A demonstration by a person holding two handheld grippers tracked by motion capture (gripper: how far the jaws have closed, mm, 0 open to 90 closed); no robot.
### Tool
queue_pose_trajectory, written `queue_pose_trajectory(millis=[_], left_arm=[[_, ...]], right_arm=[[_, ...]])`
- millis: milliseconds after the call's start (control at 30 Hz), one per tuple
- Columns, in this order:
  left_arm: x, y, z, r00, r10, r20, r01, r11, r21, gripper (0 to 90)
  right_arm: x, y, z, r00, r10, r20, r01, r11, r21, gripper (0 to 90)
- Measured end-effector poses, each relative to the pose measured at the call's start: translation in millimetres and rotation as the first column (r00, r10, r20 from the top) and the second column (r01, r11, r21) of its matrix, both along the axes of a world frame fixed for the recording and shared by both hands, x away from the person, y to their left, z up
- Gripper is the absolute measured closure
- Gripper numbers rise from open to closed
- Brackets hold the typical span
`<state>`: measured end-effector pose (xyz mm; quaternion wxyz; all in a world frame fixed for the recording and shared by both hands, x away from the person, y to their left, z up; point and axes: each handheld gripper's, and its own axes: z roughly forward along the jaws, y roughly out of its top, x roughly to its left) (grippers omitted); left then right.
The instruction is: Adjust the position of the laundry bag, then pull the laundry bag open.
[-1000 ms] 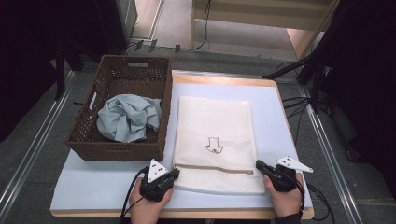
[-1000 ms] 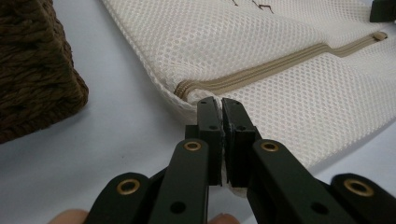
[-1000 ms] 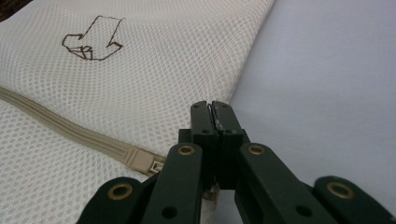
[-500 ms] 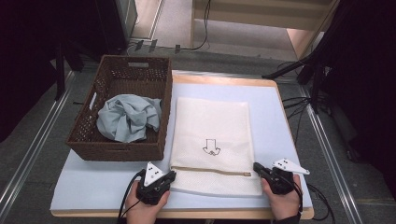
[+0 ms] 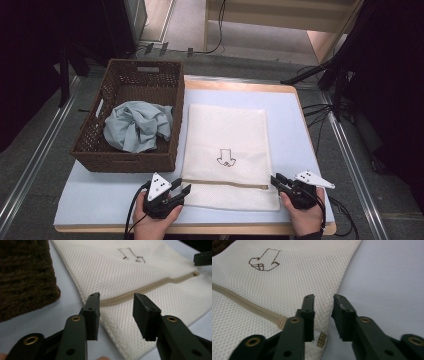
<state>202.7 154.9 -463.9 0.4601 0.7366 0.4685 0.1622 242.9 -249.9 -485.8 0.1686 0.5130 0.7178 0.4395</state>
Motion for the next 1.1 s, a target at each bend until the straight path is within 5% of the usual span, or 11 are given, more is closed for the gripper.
queue_pose_trajectory(millis=[367,1100], left_arm=[[4.8,-27.0,13.0,0.9974,-0.067,0.028,0.067,0.9977,-0.011,53.5],[32.0,-122.0,2.8,0.9765,-0.214,-0.027,0.214,0.9767,0.012,66.4]], right_arm=[[3.2,-5.1,0.2,0.9992,-0.036,-0.013,0.037,0.999,0.018,41.3],[6.3,-3.7,-3.1,0.9997,-0.004,-0.025,0.004,1.0,0.025,50.4]])
